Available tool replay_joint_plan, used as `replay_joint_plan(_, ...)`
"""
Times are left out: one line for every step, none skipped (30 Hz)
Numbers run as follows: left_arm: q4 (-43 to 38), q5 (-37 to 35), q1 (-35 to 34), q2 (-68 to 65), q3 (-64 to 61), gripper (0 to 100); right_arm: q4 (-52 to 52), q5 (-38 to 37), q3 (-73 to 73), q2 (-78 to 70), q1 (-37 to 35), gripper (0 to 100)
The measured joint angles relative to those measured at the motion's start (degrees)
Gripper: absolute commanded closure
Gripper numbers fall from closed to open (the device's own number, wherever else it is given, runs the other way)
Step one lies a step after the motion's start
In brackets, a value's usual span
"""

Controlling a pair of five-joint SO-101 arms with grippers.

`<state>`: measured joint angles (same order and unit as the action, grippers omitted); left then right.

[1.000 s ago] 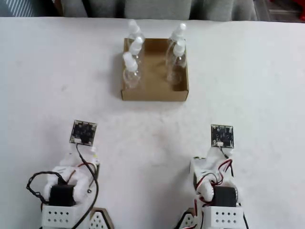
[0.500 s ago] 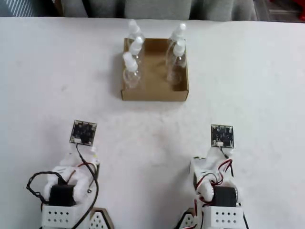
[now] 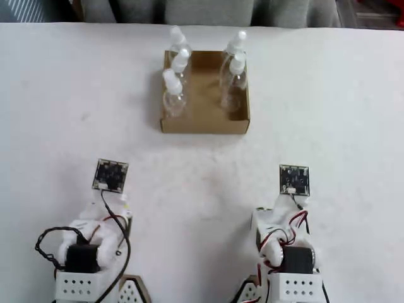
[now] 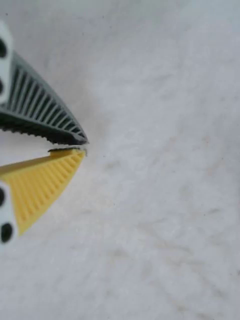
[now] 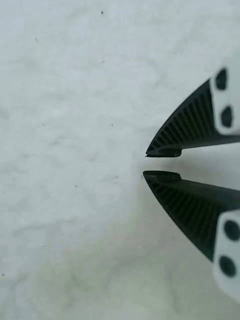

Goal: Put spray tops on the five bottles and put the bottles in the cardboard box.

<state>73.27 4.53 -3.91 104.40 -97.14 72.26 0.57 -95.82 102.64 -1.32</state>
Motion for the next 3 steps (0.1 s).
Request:
replay_joint_plan(0.0, 0.0, 0.0, 0.0, 0.0, 98, 0.0, 0.0, 0.0, 0.0, 0.0, 98.1)
replay_joint_plan(0.0, 0.0, 0.0, 0.0, 0.0, 98, 0.0, 0.0, 0.0, 0.0, 0.0, 98.1)
replay_joint_plan(0.0, 0.0, 0.0, 0.0, 0.0, 98, 0.0, 0.0, 0.0, 0.0, 0.0, 98.1)
